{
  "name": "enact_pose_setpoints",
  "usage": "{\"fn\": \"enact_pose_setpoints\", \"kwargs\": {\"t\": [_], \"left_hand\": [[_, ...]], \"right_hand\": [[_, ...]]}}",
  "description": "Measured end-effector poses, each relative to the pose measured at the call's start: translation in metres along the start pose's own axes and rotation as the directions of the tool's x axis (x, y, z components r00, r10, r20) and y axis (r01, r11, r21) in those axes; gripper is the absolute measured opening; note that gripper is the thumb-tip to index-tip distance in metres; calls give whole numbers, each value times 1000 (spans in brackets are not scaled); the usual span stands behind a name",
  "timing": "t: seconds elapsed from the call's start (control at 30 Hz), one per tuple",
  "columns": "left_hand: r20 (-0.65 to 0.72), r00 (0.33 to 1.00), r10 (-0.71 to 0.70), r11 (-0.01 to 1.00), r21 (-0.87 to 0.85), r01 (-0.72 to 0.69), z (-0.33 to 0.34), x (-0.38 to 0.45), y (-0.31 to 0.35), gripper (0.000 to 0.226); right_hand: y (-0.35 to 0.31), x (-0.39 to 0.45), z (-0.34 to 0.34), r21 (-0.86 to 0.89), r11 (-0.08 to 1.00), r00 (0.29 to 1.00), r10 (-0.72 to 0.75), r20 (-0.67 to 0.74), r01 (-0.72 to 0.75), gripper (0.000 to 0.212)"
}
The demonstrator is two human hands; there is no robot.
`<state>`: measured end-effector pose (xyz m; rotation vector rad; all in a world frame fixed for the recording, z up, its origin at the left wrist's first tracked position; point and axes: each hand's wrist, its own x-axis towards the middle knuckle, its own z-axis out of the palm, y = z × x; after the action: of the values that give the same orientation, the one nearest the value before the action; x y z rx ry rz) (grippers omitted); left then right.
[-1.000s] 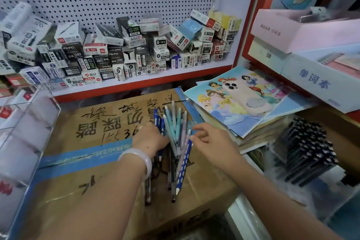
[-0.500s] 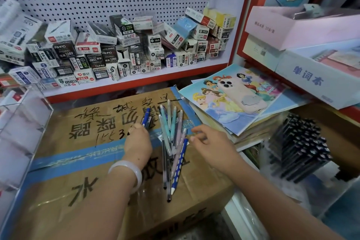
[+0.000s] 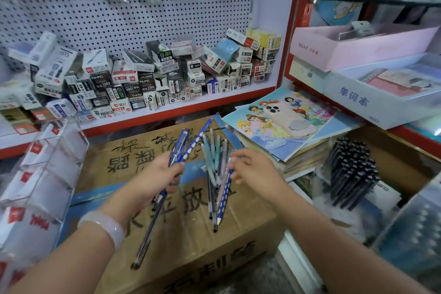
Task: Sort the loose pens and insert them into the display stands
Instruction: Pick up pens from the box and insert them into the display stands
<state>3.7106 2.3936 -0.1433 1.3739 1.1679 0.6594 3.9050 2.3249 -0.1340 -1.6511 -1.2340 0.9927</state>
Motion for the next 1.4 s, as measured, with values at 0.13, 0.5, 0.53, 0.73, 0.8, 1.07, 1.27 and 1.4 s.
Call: {"fn": "enact_pose_setpoints", "kwargs": {"t": [0.13,0.5,0.53,0.73,0.8,1.07,1.27,1.4], "left_hand": [[205,979,-2,999,43,-7,24,-47,17,10],[324,941,100,963,205,-173,83,-125,69,5],[316,942,114,957,221,-190,89,-129,73,5],[151,949,278,936,178,-303,138,-145,105,13],[107,943,316,940,97,-326,163,-148,119,17],[219,945,245,963,57,-263,223,-160,93,15],[240,963,119,992,15,-126,225,-170,61,15],[429,902,44,984,136,-112,241,-184,43,8]], "right_hand": [[-27,-24,-10,430,902,995,82,-55,-50,15],[-44,-104,-76,416,900,985,-75,-153,133,20],[-46,-111,-87,404,901,978,-85,-192,158,19],[-36,-169,-181,241,935,885,-132,-447,262,20],[-23,-196,-212,141,965,861,-126,-493,222,22],[32,-273,-284,153,981,743,10,-669,124,21],[44,-298,-305,40,996,711,-26,-703,76,16],[58,-311,-303,-76,997,725,-49,-687,-5,19]]}}
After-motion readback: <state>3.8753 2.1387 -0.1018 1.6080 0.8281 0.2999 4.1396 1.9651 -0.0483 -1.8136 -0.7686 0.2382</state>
